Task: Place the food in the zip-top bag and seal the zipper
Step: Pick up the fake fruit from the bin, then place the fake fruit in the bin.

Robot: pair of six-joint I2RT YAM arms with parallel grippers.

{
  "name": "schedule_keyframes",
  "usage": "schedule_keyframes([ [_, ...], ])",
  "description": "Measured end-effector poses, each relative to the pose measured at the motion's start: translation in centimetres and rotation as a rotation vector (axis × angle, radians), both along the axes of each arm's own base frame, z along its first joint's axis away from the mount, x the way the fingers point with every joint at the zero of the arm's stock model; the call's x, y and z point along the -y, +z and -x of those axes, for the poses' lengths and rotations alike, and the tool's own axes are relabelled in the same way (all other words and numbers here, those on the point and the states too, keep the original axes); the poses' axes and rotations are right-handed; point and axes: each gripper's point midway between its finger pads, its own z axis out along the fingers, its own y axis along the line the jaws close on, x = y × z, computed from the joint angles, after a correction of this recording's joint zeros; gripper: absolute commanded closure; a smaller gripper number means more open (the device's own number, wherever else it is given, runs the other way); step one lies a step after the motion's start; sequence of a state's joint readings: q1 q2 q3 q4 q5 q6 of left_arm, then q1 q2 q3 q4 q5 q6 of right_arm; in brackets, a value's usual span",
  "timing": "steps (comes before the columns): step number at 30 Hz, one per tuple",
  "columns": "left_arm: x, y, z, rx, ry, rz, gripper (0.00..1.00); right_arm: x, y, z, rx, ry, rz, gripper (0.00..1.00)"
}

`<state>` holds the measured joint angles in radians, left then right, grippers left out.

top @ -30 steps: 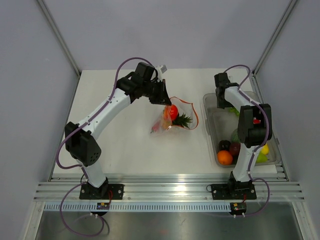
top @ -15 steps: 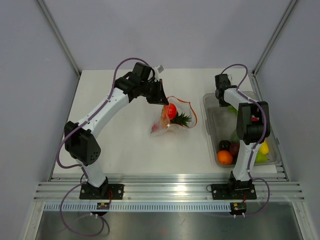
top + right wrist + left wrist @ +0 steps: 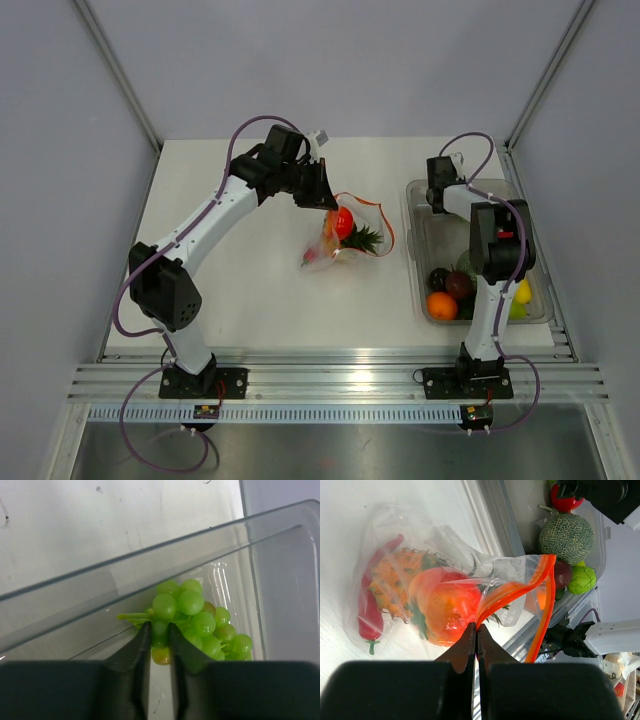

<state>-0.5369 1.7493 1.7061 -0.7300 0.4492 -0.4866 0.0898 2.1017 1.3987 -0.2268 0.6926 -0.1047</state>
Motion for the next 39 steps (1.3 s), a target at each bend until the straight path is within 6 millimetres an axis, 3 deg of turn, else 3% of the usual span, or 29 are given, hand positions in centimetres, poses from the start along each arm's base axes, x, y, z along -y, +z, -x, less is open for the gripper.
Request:
schedule_keyframes([
  [4,0.0,0.0,0.1,-0.002,-0.003,0.003,1.00,0.0,0.6,0.2,0.029,-0.012,-0.005,1.00],
  [12,0.1,-0.3,0.1,-0.006,-0.006,0.005,1.00,-0.2,1.6,1.4,0.063,-0.056,-0.050,1.00],
  [23,0.0,0.1,0.4,0.001,-0.004,0.018,1.00,-1.4,9.6,4.8,0.215,-0.103,-0.190,1.00],
  [30,0.2,0.6,0.6,0.013,-0.008,0.028,1.00,-2.6,12.6,8.3,0.256,-0.105,-0.301,1.00],
  [33,0.1,0.6,0.9,0.012,-0.009,0.029,1.00,-3.6,13.2,9.4,0.257,-0.089,-0.364,0.97],
  [34,0.1,0.6,1.0,0.012,-0.008,0.031,1.00,-4.0,13.1,9.6,0.253,-0.081,-0.389,0.89],
  [36,0.2,0.6,1.0,0.012,-0.009,0.033,1.00,-5.5,12.4,10.1,0.234,-0.050,-0.470,0.75],
  [39,0.3,0.6,1.2,0.011,-0.012,0.033,1.00,-7.4,10.4,10.9,0.173,-0.016,-0.562,0.73],
])
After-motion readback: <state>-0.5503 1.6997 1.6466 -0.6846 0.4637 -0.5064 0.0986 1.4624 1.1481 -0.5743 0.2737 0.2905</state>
